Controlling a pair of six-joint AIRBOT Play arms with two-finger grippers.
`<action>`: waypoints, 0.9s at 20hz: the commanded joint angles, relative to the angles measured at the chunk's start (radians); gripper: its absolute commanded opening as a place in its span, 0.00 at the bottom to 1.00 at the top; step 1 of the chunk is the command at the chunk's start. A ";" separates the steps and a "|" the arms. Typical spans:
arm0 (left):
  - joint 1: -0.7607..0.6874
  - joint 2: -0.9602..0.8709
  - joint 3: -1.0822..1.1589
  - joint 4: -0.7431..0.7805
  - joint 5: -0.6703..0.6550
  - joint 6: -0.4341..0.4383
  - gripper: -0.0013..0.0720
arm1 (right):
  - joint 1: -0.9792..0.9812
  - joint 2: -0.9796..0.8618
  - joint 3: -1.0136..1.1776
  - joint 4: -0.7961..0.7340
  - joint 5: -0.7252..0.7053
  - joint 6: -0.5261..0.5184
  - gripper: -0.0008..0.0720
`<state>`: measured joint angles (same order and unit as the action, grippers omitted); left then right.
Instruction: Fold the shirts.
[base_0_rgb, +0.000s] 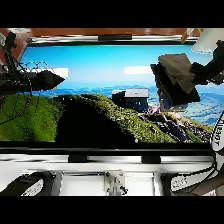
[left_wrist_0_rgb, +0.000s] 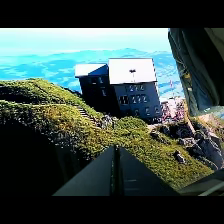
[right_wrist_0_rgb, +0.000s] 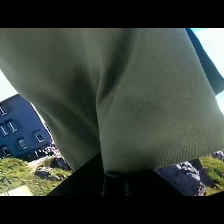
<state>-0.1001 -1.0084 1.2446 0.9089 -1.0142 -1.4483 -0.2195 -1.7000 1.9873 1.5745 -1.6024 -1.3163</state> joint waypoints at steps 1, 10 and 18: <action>0.000 0.001 0.000 -0.001 0.000 0.000 0.07 | -0.001 0.001 -0.078 0.026 0.009 0.062 0.11; -0.022 -0.021 0.025 0.248 -0.115 0.045 0.06 | -0.052 0.049 0.054 -0.309 -0.192 -0.103 0.79; -0.088 -0.336 0.366 0.794 -0.549 -0.137 0.12 | 0.214 0.293 -0.046 0.045 0.251 -0.083 0.79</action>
<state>-0.1604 -1.2289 1.4887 1.5070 -1.3605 -1.5249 -0.1444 -1.4563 2.0113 1.5703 -1.4143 -1.3998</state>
